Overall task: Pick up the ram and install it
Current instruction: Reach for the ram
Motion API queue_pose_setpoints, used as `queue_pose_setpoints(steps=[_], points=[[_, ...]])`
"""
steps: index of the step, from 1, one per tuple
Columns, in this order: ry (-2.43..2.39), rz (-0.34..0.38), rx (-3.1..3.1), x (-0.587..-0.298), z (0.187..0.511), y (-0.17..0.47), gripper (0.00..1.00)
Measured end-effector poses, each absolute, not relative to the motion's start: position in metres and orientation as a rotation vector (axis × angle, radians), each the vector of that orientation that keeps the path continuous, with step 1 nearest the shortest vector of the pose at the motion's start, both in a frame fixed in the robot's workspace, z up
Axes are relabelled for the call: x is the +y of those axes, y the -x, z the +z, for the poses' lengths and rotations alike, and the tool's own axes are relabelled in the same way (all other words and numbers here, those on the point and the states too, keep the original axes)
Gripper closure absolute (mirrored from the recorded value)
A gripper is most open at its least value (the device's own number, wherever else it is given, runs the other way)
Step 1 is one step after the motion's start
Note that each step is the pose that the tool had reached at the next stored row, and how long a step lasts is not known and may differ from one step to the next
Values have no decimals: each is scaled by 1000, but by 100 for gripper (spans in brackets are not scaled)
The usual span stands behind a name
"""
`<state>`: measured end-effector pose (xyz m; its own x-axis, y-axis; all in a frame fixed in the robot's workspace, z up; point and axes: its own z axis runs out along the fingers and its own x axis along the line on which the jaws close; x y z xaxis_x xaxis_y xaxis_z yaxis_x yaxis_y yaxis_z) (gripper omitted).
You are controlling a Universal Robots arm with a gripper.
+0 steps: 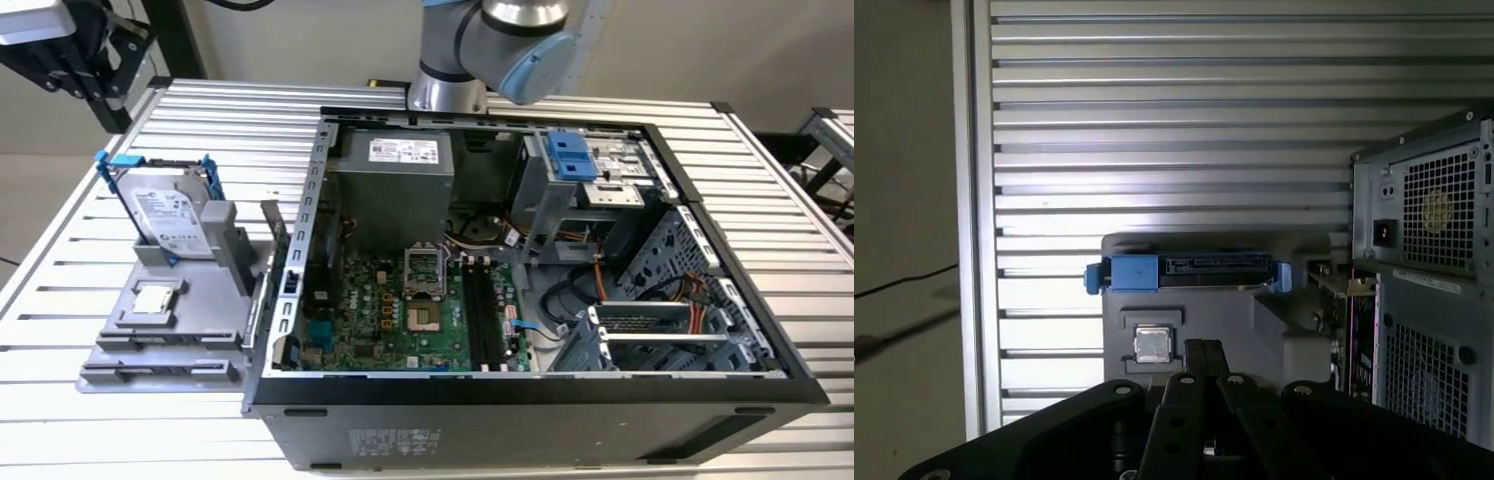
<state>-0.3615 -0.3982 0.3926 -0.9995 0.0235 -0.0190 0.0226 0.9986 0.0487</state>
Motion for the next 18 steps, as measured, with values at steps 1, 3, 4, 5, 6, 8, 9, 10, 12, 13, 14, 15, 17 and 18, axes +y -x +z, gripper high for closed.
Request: queue_pose_setpoints(steps=[1, 3, 4, 5, 6, 8, 9, 10, 12, 13, 14, 15, 17, 18], points=[[-36, 76, 3121, -398, 393, 361, 100], [-36, 76, 3121, -398, 393, 362, 100], [-36, 76, 3121, -398, 393, 362, 100], [-36, 76, 3121, -398, 393, 362, 100], [-36, 76, 3121, -398, 393, 362, 100], [-36, 76, 3121, -400, 393, 362, 100], [-36, 76, 3121, -401, 393, 362, 100], [-36, 76, 3121, -403, 393, 362, 100], [-36, 76, 3121, -407, 393, 362, 100], [-36, 76, 3121, -409, 393, 362, 100], [-36, 76, 3121, -410, 393, 362, 100], [-36, 76, 3121, -412, 393, 362, 100], [-36, 76, 3121, -416, 393, 362, 100], [-36, 76, 3121, -418, 393, 362, 100]])
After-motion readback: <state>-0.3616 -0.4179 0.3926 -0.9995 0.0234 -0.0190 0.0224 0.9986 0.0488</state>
